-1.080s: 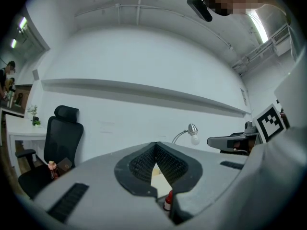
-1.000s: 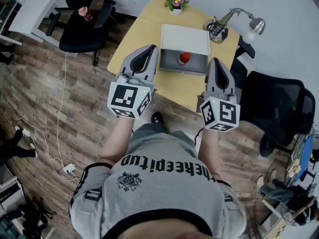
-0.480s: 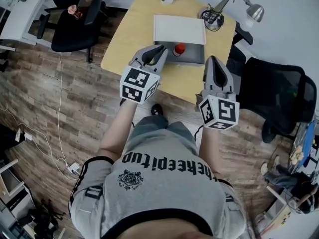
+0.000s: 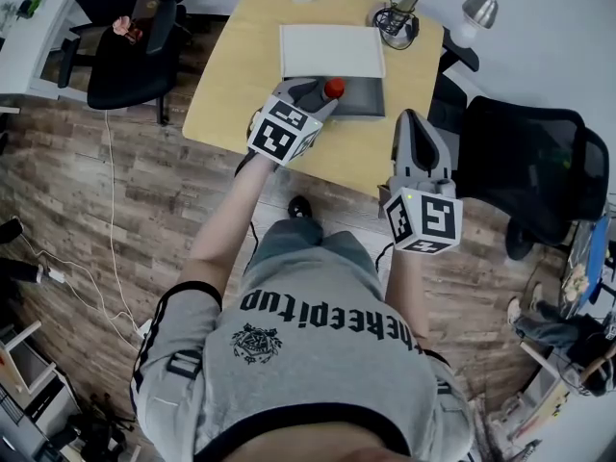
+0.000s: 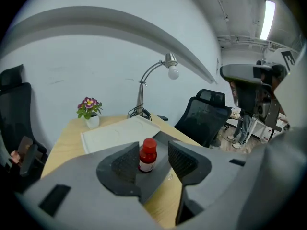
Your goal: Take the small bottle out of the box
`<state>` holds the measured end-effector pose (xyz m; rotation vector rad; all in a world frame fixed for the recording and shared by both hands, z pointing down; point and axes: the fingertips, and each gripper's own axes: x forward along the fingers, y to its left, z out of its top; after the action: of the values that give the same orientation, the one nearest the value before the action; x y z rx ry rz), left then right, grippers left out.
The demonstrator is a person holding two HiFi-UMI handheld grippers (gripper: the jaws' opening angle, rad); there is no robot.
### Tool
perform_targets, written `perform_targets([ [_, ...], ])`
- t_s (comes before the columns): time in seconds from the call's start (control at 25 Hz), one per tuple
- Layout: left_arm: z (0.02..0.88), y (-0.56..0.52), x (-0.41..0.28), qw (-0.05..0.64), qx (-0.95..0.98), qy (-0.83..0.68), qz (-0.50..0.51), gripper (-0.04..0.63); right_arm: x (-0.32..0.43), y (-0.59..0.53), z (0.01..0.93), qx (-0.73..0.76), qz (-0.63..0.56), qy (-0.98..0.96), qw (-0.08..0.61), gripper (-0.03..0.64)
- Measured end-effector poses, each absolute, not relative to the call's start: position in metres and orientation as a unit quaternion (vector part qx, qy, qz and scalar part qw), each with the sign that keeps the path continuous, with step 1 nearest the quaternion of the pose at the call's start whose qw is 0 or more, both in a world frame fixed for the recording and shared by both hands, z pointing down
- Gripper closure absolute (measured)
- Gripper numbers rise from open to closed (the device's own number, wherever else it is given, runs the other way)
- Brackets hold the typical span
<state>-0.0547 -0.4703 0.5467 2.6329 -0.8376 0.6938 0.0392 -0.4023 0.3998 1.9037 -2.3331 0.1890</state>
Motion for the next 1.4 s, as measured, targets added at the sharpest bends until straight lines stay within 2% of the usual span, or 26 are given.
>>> perform_targets([
  [0.32, 0.593, -0.489, -0.037, 0.169, 0.899, -0.266, 0.304, 0.385, 0.062, -0.398, 0.405, 0.651, 0.070, -0.752, 0.071, 0.615],
  [0.88, 0.642, -0.499, -0.009, 0.149, 0.875, -0.236, 0.396, 0.376, 0.092, -0.393, 0.413, 0.679, 0.080, -0.726, 0.080, 0.615],
  [1.4, 0.660, -0.501, -0.005, 0.134, 0.867, -0.251, 0.410, 0.376, 0.103, -0.390, 0.418, 0.688, 0.086, -0.716, 0.083, 0.615],
])
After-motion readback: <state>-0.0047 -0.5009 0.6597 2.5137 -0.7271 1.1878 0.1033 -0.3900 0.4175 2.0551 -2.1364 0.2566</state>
